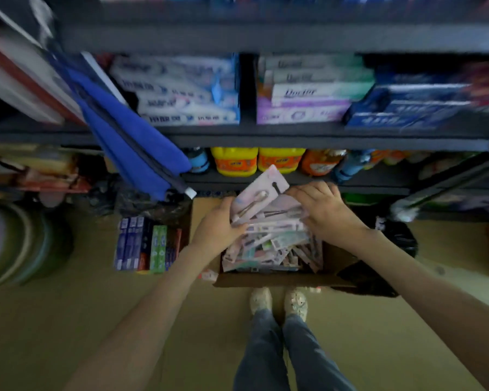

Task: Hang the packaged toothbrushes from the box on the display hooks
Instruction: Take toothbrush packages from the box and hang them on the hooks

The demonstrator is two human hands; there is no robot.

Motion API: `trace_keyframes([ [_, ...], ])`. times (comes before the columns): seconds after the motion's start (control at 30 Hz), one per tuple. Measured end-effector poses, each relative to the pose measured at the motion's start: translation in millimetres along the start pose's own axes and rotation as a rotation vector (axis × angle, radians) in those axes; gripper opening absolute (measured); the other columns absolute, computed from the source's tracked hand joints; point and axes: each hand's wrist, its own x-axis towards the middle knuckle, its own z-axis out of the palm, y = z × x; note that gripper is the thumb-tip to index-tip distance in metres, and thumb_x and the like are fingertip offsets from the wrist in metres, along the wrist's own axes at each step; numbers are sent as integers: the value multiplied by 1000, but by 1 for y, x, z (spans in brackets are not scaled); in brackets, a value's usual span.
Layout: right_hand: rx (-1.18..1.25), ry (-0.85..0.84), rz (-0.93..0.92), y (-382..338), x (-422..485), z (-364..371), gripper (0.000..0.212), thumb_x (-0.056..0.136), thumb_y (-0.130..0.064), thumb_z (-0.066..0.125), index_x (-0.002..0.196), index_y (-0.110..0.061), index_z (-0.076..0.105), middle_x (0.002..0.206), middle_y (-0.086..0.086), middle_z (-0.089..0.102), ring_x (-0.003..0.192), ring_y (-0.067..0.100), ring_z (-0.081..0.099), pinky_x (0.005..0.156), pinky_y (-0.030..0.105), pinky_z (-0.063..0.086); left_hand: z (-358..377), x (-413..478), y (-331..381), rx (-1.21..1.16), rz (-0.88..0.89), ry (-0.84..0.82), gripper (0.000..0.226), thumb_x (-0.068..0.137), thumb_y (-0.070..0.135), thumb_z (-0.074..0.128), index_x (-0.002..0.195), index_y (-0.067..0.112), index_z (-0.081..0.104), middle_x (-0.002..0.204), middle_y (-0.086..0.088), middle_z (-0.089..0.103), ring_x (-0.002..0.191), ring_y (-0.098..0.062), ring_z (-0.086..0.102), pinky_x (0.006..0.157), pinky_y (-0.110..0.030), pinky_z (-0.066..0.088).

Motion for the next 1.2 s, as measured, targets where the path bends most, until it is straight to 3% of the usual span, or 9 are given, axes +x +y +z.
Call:
trace_keyframes([
  [0.13, 218, 98, 0, -7, 14, -75, 72, 67, -2, 79, 126, -6, 38, 115, 17, 52, 101, 28, 40, 88, 45, 43, -43, -4, 49, 2, 147, 182, 59, 88, 29, 68, 138, 9, 42, 130, -10, 52, 120, -27, 50, 92, -35, 43],
  [0.3, 129, 235, -182, -23, 24, -150, 56, 72, 3, 71, 117, -5, 39, 115, 6, 35, 98, 28, 39, 86, 34, 38, -87, -11, 92, 270, 445, 233, 67, 96, 36, 56, 147, 3, 30, 149, -13, 38, 139, -26, 34, 111, -32, 28],
  [0.43, 153, 290, -170, -29, 31, -181, 55, 80, -4, 68, 123, -15, 34, 121, 4, 40, 105, 26, 42, 87, 36, 41, -111, -19, 110, 378, 586, 415, 61, 75, 20, 81, 124, -6, 55, 117, -20, 63, 108, -33, 63, 86, -40, 54],
  [0.5, 139, 361, -109, -28, 32, -193, 71, 80, -12, 73, 136, -19, 29, 134, 5, 43, 120, 24, 38, 99, 43, 39, -121, -16, 116, 358, 609, 489, 53, 76, 22, 76, 117, -7, 59, 106, -20, 66, 96, -34, 68, 74, -42, 59],
  [0.6, 299, 514, 27, -31, 35, -215, 95, 76, -17, 79, 146, -29, 16, 150, -3, 24, 138, 11, 20, 113, 33, 22, -135, -19, 140, 187, 513, 479, 54, 88, 34, 61, 131, 4, 51, 116, -13, 63, 103, -31, 62, 78, -37, 52],
  [0.67, 587, 512, 138, -39, 35, -231, 102, 77, -19, 79, 145, -36, 5, 153, -6, 17, 141, 7, 18, 113, 26, 24, -145, -22, 159, 34, 399, 450, 56, 87, 41, 66, 132, 15, 48, 115, -5, 62, 103, -25, 60, 76, -32, 47],
  [0.87, 1134, 202, 145, -52, 43, -252, 53, 86, -24, 62, 136, -20, 46, 132, 0, 58, 124, 14, 54, 102, 32, 46, -157, -31, 223, -342, 441, 281, 41, 79, 39, 76, 113, 25, 59, 100, 15, 66, 93, -2, 63, 76, -11, 50],
  [1.1, 1218, 272, 178, -22, 47, -285, 30, 94, -15, 55, 124, -13, 59, 117, 8, 67, 108, 26, 64, 93, 41, 52, -164, -30, 275, -426, 526, 243, 37, 79, 32, 78, 111, 32, 59, 103, 16, 67, 95, 4, 63, 82, -14, 51],
  [1.2, 1165, 461, 305, -7, 52, -295, 33, 100, -13, 44, 132, -16, 50, 117, 9, 66, 109, 29, 63, 94, 48, 51, -164, -26, 298, -413, 571, 250, 46, 78, 37, 78, 118, 22, 60, 109, 13, 67, 101, -1, 63, 87, -17, 51],
])
